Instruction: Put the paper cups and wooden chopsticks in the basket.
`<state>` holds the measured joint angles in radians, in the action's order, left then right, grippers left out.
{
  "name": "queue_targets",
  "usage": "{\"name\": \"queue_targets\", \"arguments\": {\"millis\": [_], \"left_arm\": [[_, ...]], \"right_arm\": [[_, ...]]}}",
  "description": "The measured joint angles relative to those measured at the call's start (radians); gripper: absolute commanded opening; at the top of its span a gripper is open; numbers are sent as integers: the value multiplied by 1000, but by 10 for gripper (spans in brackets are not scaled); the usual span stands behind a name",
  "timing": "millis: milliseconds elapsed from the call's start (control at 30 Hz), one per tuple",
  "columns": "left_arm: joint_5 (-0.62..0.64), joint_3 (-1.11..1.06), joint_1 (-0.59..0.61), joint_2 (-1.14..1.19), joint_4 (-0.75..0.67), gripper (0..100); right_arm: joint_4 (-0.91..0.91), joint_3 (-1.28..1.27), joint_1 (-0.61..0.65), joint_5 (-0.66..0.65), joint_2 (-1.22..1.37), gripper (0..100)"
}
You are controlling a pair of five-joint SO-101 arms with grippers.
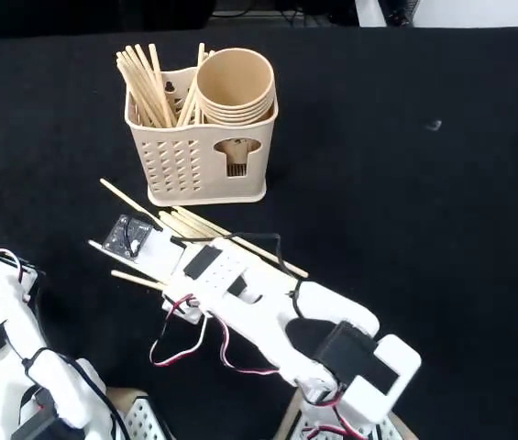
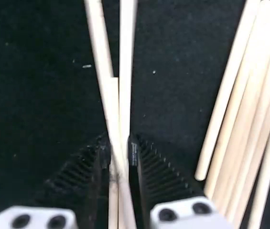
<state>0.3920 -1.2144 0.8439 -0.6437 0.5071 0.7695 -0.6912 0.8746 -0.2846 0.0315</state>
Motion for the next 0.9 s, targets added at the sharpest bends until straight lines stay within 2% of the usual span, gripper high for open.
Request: {"name": "queue_targets", "arguments": {"millis": [233,567,900], "left_arm": [[0,0,0,0,0,173],[0,0,0,0,0,173],[0,0,0,0,0,173]], "right_arm": [[60,-103,-104,2,-226,11],[120,-115,-132,-2,-635,11],[110,244,-132,-2,-638,11]]}}
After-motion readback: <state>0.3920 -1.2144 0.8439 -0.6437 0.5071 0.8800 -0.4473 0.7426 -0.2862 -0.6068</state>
